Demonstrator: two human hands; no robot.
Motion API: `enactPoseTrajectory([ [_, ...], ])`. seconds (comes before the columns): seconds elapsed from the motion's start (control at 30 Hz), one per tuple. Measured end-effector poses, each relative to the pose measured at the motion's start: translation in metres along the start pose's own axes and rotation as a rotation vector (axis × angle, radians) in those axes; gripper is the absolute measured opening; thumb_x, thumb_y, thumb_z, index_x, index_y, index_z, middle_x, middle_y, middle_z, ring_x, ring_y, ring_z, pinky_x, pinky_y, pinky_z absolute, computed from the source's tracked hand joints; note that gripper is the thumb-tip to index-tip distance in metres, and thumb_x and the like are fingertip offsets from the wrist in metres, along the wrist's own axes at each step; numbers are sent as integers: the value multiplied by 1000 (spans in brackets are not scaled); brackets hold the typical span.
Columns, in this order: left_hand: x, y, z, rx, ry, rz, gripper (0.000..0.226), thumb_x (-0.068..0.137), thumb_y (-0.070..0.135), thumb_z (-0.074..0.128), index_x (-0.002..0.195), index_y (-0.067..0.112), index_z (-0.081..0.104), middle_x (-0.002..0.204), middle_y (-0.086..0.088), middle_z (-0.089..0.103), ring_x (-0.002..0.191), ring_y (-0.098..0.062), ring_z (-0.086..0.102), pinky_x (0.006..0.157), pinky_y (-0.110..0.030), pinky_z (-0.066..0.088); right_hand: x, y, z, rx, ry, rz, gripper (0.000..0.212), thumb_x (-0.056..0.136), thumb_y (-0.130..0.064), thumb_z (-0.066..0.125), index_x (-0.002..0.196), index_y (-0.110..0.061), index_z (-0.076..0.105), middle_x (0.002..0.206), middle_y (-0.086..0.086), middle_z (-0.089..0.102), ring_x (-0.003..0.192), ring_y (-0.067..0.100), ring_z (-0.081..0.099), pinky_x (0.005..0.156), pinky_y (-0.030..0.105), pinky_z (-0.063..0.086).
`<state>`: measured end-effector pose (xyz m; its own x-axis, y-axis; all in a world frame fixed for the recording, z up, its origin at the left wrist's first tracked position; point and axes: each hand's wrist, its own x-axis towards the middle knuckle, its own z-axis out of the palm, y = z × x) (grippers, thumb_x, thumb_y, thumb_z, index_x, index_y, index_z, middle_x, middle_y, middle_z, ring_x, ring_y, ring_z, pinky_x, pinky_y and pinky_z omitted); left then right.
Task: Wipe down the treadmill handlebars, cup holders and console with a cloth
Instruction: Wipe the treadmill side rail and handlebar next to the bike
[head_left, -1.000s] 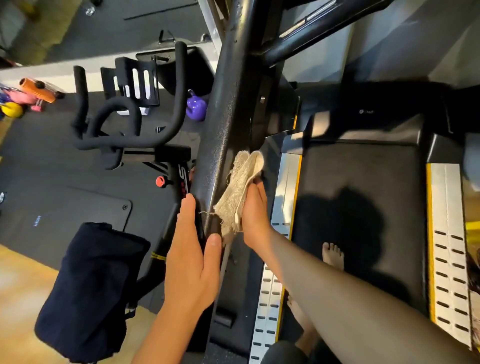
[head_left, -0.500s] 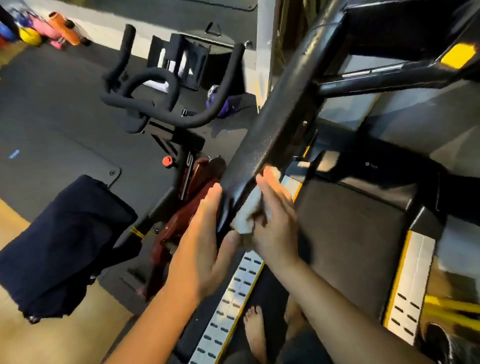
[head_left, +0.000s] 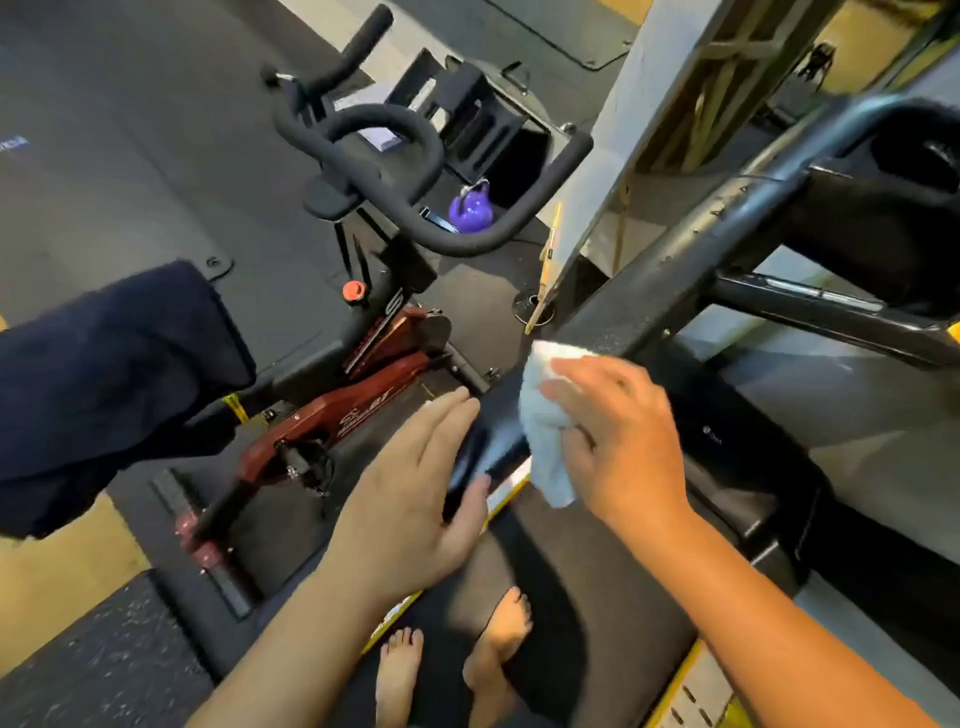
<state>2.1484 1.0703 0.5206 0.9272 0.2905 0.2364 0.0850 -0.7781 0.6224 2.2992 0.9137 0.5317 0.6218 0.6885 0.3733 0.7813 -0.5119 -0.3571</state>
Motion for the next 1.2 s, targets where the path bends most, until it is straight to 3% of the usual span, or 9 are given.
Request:
enactPoseTrajectory([
  [0.13, 4, 3, -1, 137, -84, 78, 48, 88, 31, 53, 130, 7, 56, 131, -8, 58, 122, -22, 54, 114, -27, 31, 8, -3, -9, -92, -66, 86, 48, 74, -20, 41, 112, -21, 69, 128, -4, 62, 118, 28, 50, 87, 48, 44],
  [0.3, 4, 3, 0, 191, -82, 91, 42, 88, 32, 55, 121, 9, 64, 127, -8, 63, 118, -21, 57, 104, -31, 46, 27, 14, -22, -141, -254, -158, 43, 74, -20, 43, 106, -24, 71, 121, -7, 65, 113, 23, 51, 82, 39, 39],
  [0.43, 1, 9, 5, 297, -68, 94, 45, 91, 31, 51, 125, 4, 64, 129, -13, 63, 121, -25, 58, 107, -30, 40, 57, 20, -24, -109, -258, -124, 45, 71, -21, 39, 100, -24, 73, 114, -7, 68, 108, 22, 52, 83, 39, 37],
  [0.57, -5, 22, 18, 375, -105, -8, 50, 96, 33, 44, 136, 6, 55, 137, -14, 57, 127, -28, 53, 111, -37, 38, 28, 29, -35, -75, -395, -256, 49, 76, -19, 39, 116, -18, 67, 130, -2, 59, 123, 25, 49, 91, 52, 45],
  [0.77, -7, 24, 16, 191, -43, -126, 49, 93, 36, 51, 135, 11, 58, 140, -6, 56, 132, -19, 49, 116, -29, 29, 74, 16, -31, -276, -446, -158, 51, 74, -27, 32, 113, -23, 65, 129, -2, 61, 119, 29, 52, 90, 43, 40],
  [0.9, 1, 26, 6, -75, -19, -290, 47, 92, 44, 51, 133, 24, 59, 136, 9, 58, 127, -4, 49, 111, -21, 35, 42, -29, -14, -368, -520, -204, 56, 76, -33, 37, 127, -20, 57, 136, 4, 54, 123, 31, 45, 92, 46, 35],
  [0.97, 10, 29, 4, -165, -1, -293, 46, 90, 48, 53, 130, 28, 59, 128, 16, 60, 120, -2, 51, 103, -26, 43, 40, -25, -24, -285, -517, -109, 53, 81, -36, 37, 127, -23, 60, 138, -1, 53, 121, 27, 44, 90, 46, 42],
  [1.07, 31, 38, 11, -210, -3, -261, 52, 82, 60, 58, 125, 32, 54, 116, 22, 56, 110, -1, 46, 93, -22, 40, 52, -6, -34, -201, -451, 109, 43, 86, -37, 50, 126, -29, 63, 136, -6, 48, 117, 26, 37, 81, 36, 43],
  [1.2, 58, 22, 14, -452, -39, -380, 38, 83, 55, 57, 117, 38, 57, 103, 27, 53, 103, -2, 49, 91, -17, 39, 31, -35, -29, -168, -362, 309, 60, 88, -56, 35, 134, -25, 57, 133, -5, 37, 111, 21, 37, 87, 29, 34],
])
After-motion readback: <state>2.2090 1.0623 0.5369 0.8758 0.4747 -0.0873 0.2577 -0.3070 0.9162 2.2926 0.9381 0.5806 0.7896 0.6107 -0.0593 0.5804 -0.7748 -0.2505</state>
